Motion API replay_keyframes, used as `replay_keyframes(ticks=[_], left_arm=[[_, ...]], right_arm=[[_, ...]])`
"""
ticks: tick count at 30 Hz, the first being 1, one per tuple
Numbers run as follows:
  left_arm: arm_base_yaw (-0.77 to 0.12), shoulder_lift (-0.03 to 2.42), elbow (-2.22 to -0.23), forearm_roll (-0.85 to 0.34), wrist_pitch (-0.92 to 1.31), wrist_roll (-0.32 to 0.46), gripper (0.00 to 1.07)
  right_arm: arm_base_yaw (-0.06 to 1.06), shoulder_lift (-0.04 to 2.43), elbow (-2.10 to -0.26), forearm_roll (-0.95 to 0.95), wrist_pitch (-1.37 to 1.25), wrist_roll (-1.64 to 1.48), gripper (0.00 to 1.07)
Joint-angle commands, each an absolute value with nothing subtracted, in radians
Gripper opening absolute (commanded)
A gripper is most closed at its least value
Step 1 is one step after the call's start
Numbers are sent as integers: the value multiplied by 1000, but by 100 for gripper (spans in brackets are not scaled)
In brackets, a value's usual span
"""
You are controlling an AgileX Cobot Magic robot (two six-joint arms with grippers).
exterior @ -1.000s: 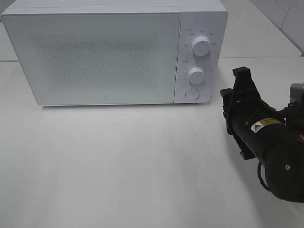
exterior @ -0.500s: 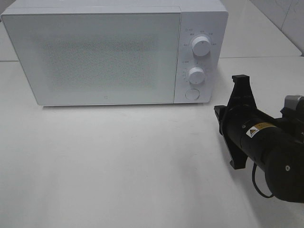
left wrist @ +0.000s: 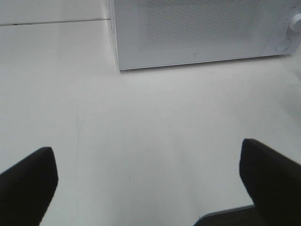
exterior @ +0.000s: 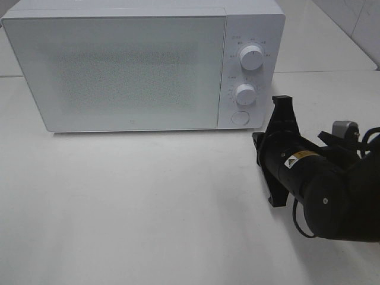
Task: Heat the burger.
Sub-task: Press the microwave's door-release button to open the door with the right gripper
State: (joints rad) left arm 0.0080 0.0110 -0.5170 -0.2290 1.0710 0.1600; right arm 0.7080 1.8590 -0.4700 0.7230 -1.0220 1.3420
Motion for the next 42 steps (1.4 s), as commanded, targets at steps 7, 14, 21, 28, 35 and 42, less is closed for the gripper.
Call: replay_keyframes(ticks=[7, 14, 21, 28, 35, 42], left_arm=[[12, 9, -516, -232, 1072, 155, 98], [12, 9, -516, -232, 1072, 155, 98], [12, 9, -516, -232, 1072, 155, 98], [12, 9, -516, -232, 1072, 155, 98], [12, 9, -516, -232, 1072, 155, 98], [12, 9, -516, -232, 1072, 155, 98]], right_arm=[[602, 1945, -587, 575, -1008, 1385, 0], [568, 1997, -641, 527, -995, 1426, 0], [535, 2043, -705, 499, -952, 1434, 0], [535, 2078, -741, 501, -916, 1445, 0], [511, 2101, -793, 501, -923, 1436, 0], [501, 2119, -824, 505, -919, 1429, 0]])
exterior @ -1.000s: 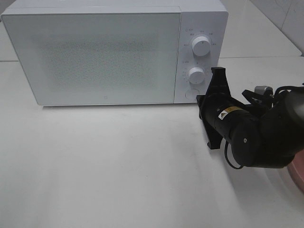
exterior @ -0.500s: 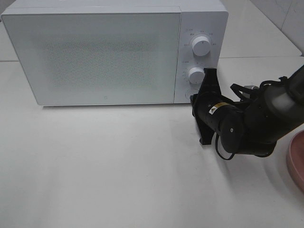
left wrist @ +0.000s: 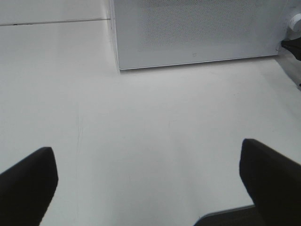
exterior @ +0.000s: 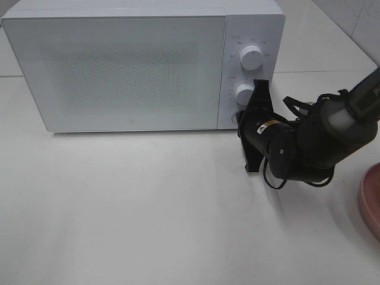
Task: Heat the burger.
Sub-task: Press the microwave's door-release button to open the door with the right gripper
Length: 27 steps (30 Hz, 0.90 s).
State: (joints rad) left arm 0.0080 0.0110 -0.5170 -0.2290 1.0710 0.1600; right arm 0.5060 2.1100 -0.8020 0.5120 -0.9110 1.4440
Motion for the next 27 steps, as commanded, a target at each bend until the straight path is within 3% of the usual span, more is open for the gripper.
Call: replay_keyframes(ticks=[1, 27], left_arm=[[12, 9, -516, -232, 1072, 155, 98], [12, 9, -516, -231, 1072, 155, 98]], right_arm=[[501, 2127, -831, 508, -920, 1431, 0], [489, 2214, -1013, 557, -1132, 1401, 0]])
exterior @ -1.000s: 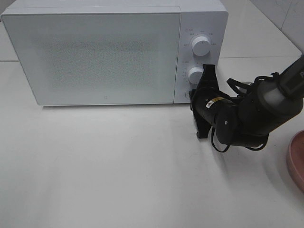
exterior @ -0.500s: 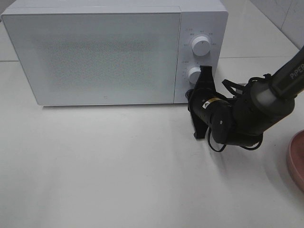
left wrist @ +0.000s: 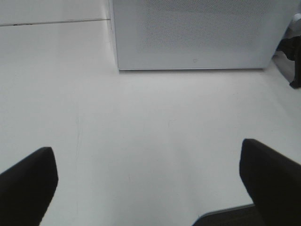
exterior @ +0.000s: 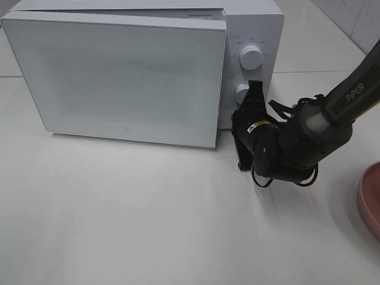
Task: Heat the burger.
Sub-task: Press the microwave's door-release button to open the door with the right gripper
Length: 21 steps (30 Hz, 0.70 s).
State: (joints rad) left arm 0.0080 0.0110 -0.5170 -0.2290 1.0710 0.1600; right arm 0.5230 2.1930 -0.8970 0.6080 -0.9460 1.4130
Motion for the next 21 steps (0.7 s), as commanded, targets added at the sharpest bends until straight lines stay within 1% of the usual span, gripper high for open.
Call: replay_keyframes(ticks=[1, 5, 21], left_arm=[[12, 9, -516, -231, 1072, 155, 98], [12, 9, -516, -231, 1072, 155, 98], [12, 9, -516, -231, 1072, 155, 98]], right_arm=[[489, 2214, -1013, 557, -1132, 1401, 0], [489, 2214, -1041, 561, -1118, 1362, 0], [489, 2201, -1040, 565, -1038, 1350, 0]])
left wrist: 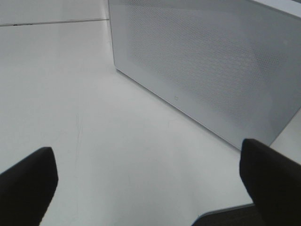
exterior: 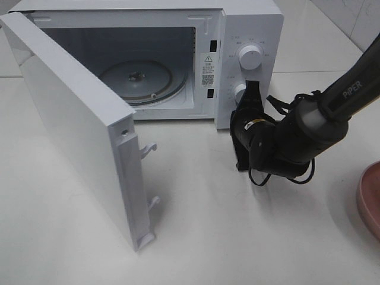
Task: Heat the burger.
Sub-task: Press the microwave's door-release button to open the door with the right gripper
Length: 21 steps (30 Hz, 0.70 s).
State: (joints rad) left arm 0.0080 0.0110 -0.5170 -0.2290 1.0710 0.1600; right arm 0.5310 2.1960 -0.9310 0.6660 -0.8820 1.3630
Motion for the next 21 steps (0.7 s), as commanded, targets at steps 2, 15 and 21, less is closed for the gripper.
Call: replay_keyframes(ticks=[2, 15, 21], left_arm=[[12, 9, -516, -231, 1072, 155, 98], [12, 9, -516, -231, 1072, 155, 98], [12, 9, -516, -231, 1072, 155, 98]], right_arm=[[489, 2193, -1040, 565, -1025, 1344, 0], [490, 2103, -917, 555, -938, 1330, 0], [491, 2073, -862, 529, -883, 1323, 0]])
